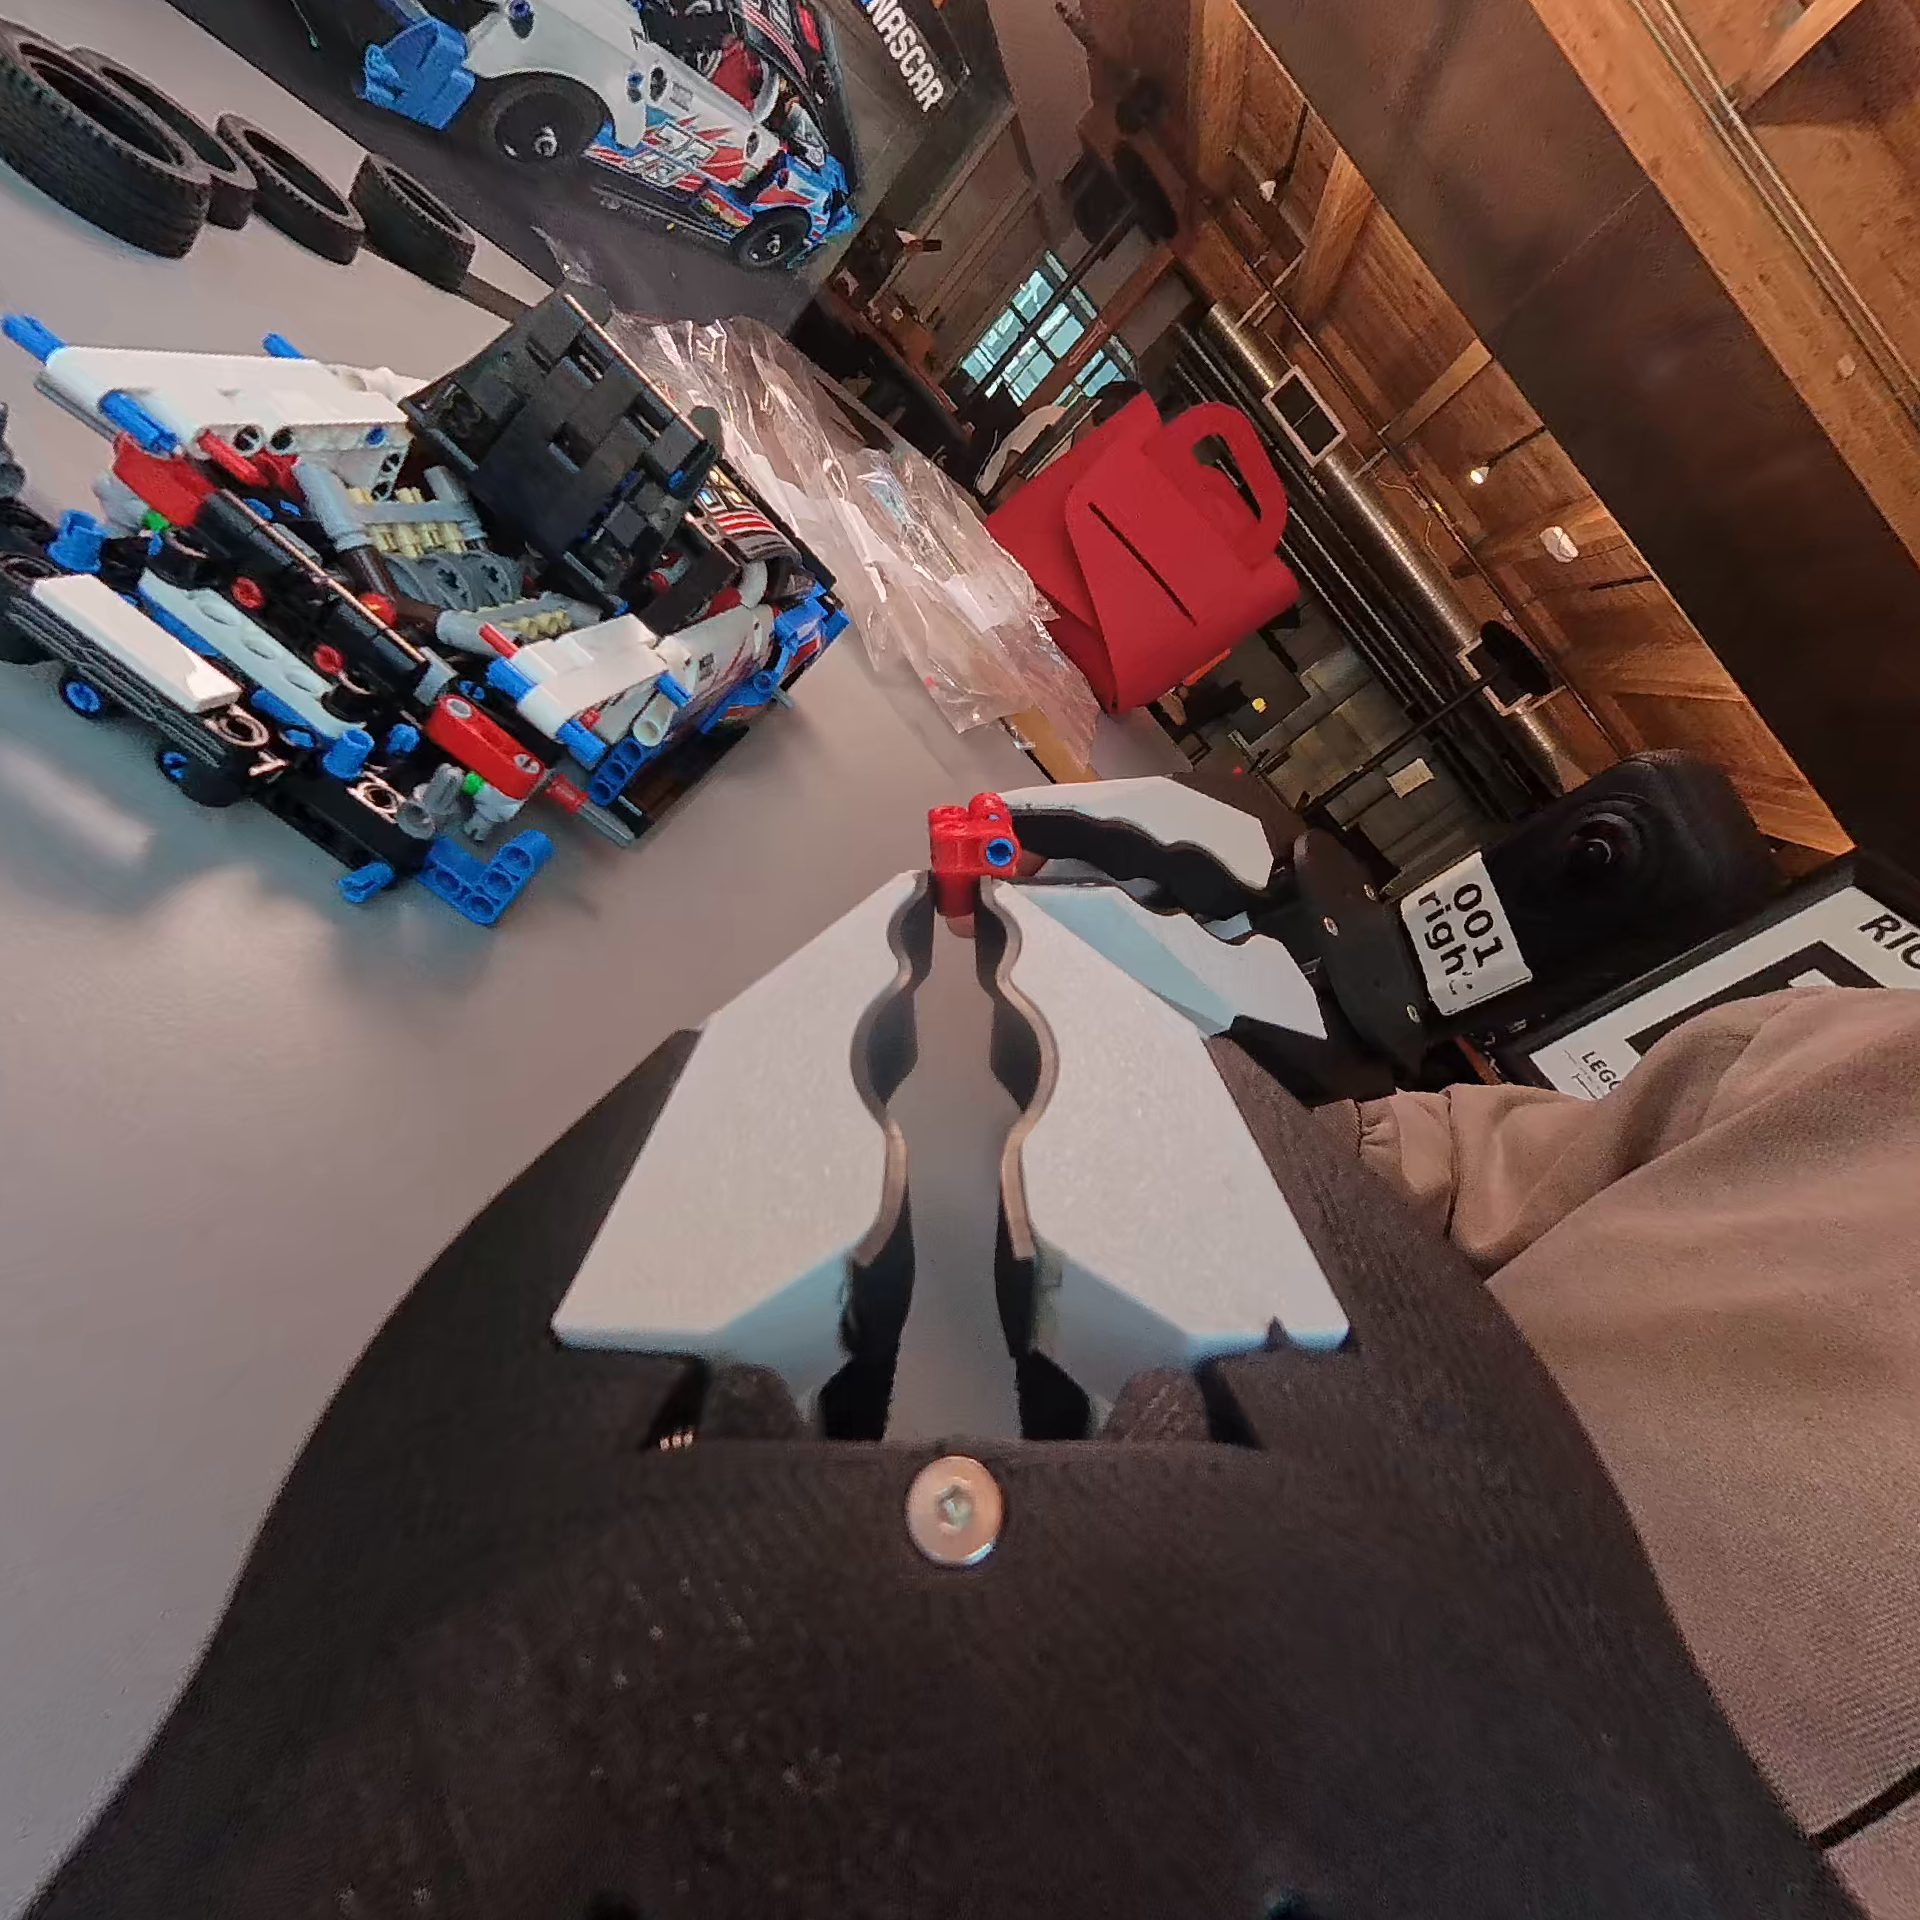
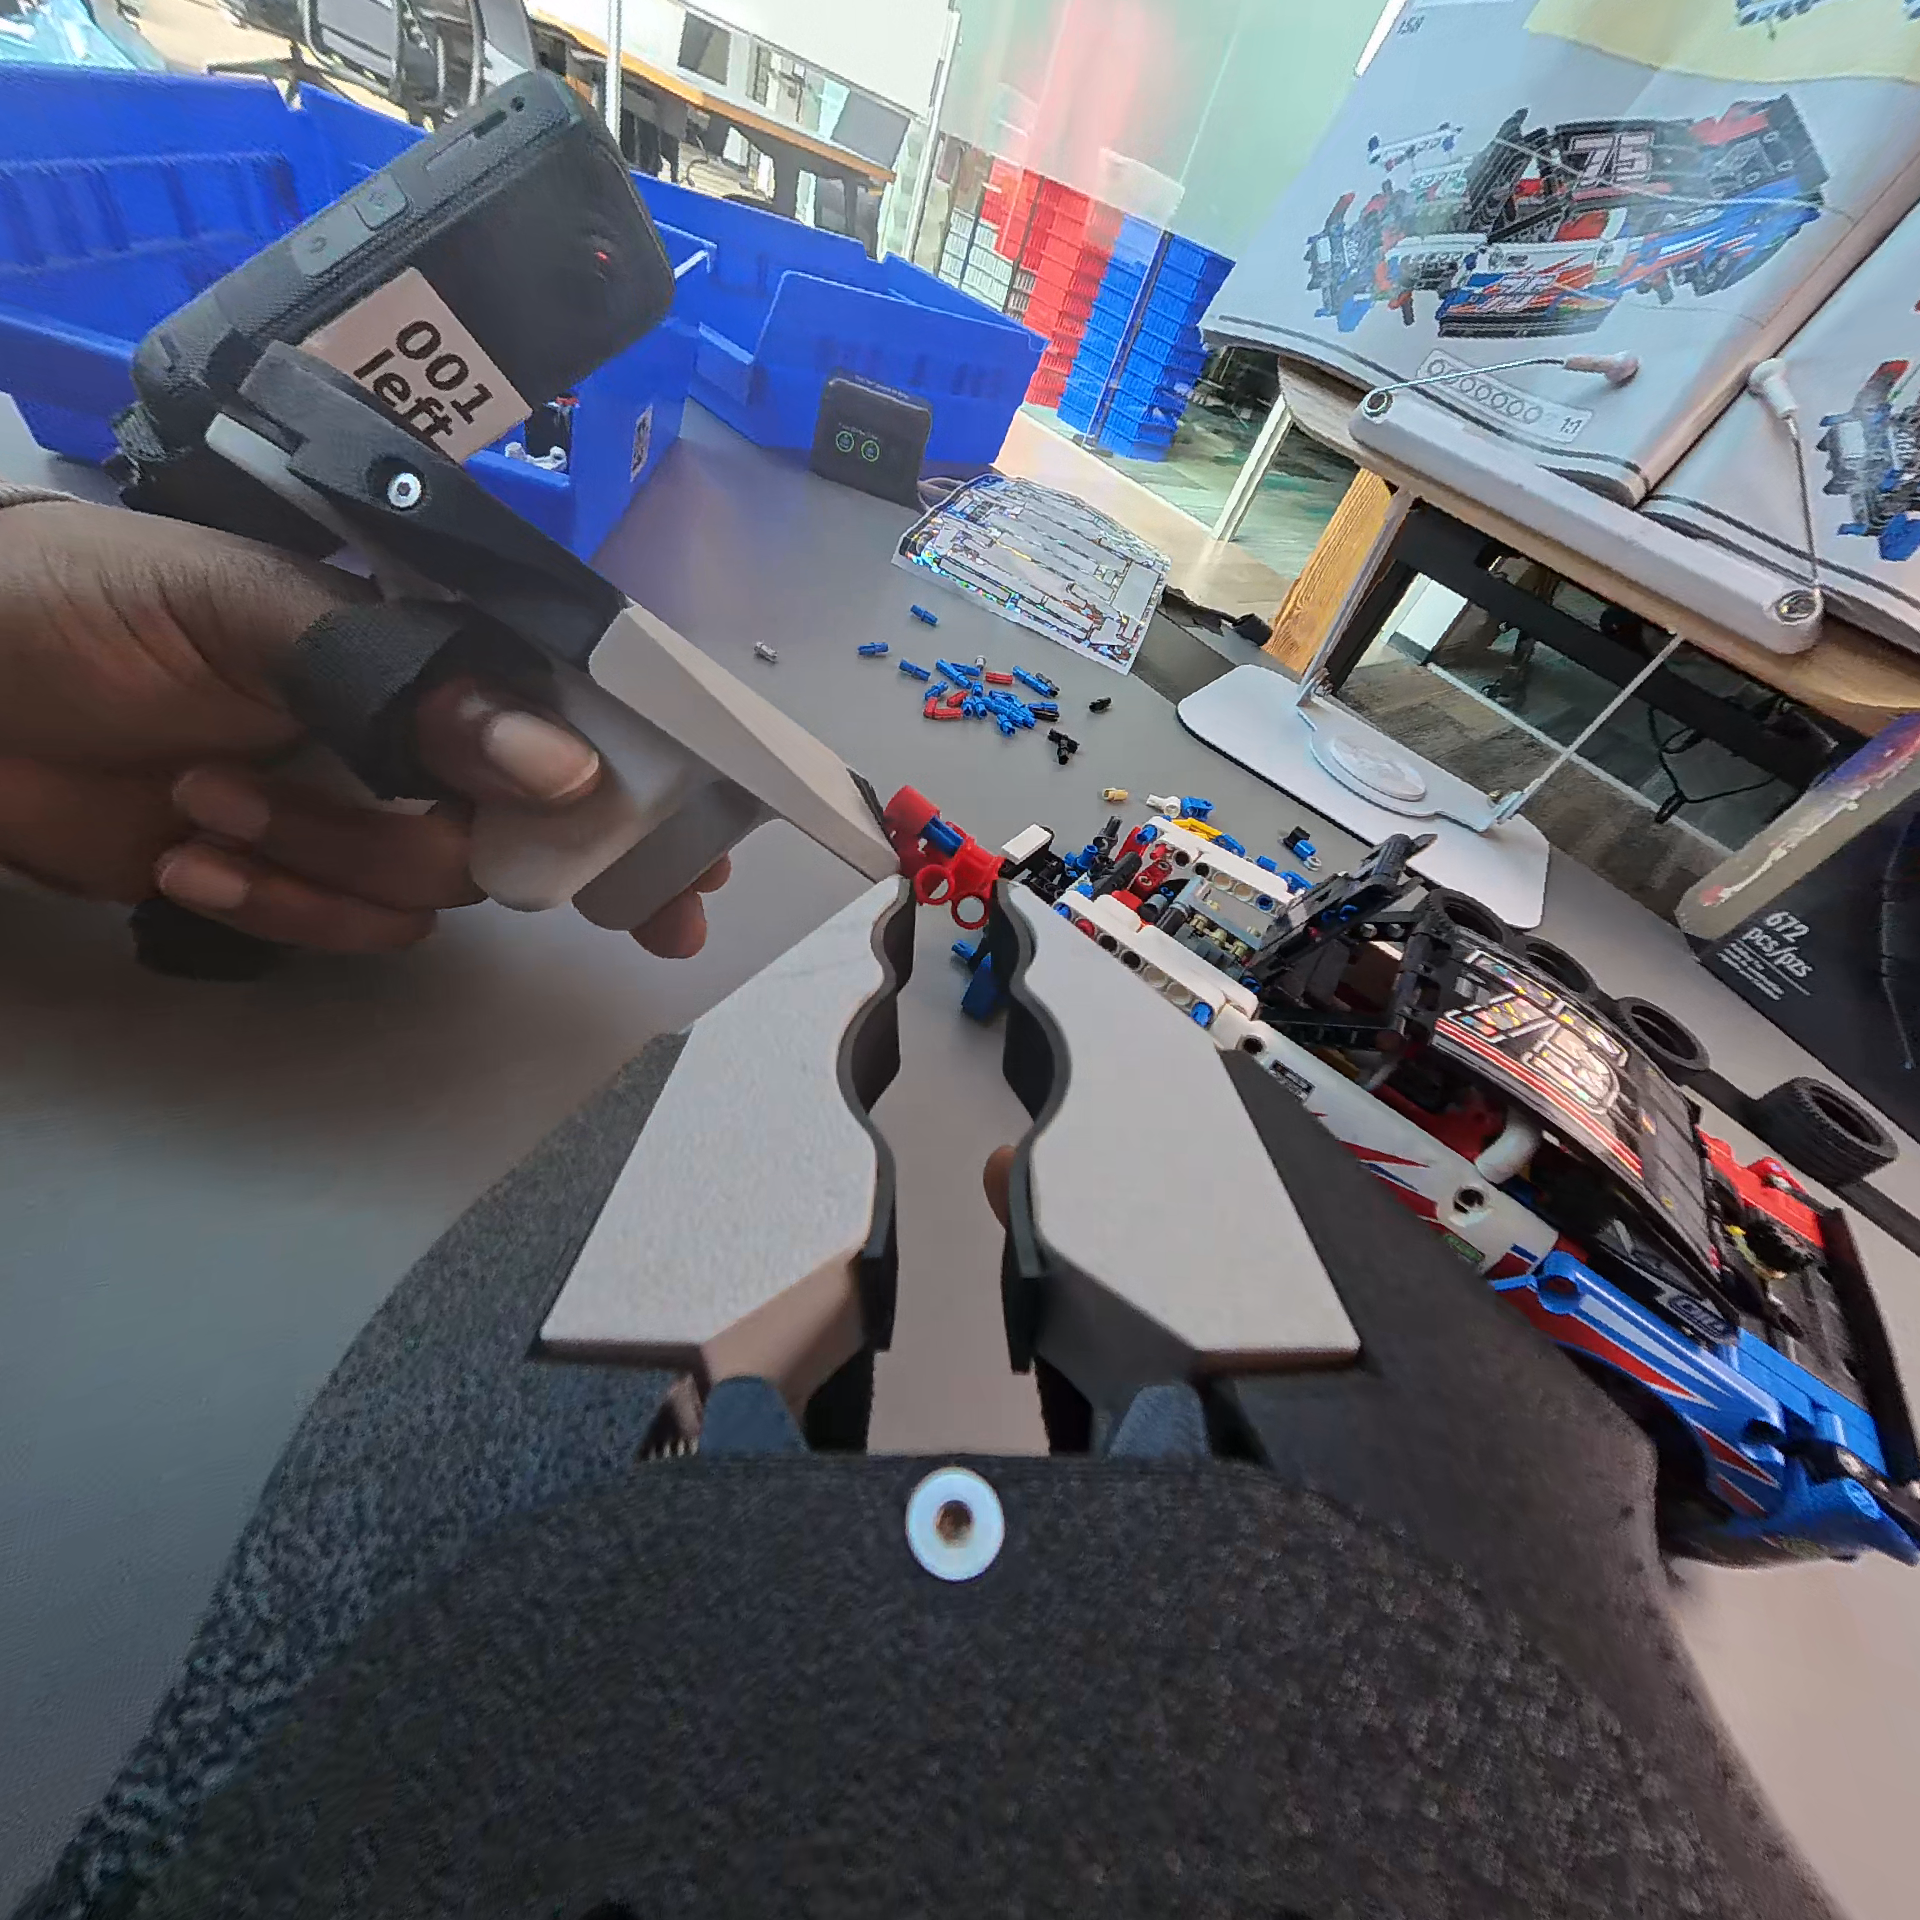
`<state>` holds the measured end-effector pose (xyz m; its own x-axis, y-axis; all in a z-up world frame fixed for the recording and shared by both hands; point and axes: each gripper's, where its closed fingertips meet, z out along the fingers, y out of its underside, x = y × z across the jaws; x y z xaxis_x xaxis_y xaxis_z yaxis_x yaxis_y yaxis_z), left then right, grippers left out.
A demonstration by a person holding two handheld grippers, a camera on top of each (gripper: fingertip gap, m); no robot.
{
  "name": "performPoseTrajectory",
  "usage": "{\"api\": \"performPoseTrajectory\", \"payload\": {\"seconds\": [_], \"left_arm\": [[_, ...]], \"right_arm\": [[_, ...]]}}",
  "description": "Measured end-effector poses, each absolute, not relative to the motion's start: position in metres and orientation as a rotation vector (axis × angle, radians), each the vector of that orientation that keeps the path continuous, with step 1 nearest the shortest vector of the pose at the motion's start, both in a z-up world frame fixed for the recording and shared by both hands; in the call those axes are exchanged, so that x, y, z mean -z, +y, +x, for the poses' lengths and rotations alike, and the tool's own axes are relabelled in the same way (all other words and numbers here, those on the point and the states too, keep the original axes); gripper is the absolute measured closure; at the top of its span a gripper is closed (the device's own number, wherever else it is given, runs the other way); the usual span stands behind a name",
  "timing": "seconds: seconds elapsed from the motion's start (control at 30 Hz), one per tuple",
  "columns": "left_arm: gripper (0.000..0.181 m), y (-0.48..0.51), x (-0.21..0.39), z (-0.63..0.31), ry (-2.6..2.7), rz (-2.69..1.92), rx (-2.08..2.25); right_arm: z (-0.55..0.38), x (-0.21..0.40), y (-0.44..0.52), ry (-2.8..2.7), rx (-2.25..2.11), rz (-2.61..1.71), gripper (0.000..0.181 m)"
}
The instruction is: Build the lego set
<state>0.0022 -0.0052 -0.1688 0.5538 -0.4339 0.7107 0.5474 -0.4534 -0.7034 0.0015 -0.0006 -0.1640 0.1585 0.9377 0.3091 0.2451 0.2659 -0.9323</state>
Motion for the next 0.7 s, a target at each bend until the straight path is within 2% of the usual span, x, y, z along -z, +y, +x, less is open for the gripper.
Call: {"api": "performPoseTrajectory", "payload": {"seconds": [0.7], "left_arm": [[0.176, -0.002, 0.192, 0.003, -0.258, -1.790, 1.339]], "right_arm": [[0.002, 0.186, -0.003, -1.543, -0.643, -1.150, 0.169]]}}
